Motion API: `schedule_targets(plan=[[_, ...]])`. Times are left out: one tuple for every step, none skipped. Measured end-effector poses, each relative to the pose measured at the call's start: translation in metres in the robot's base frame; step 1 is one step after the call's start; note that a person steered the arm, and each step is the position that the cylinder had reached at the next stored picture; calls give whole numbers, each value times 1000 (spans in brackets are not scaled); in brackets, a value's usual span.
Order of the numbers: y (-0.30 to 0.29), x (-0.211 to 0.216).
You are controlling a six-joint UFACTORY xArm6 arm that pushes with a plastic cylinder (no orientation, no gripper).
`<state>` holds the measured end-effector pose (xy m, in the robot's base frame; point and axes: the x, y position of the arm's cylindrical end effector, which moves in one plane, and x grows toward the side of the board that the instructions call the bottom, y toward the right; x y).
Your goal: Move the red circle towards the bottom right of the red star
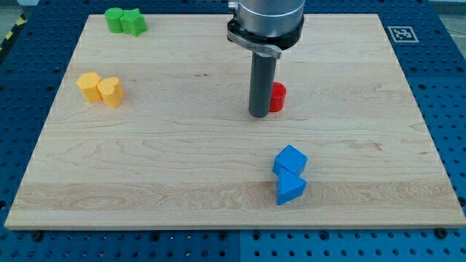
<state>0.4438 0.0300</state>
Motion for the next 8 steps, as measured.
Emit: schedule_targets(plan=[[-7, 0], [-1, 0], [8, -1], [11, -11], [11, -37], [12, -39], [18, -26], [27, -21]])
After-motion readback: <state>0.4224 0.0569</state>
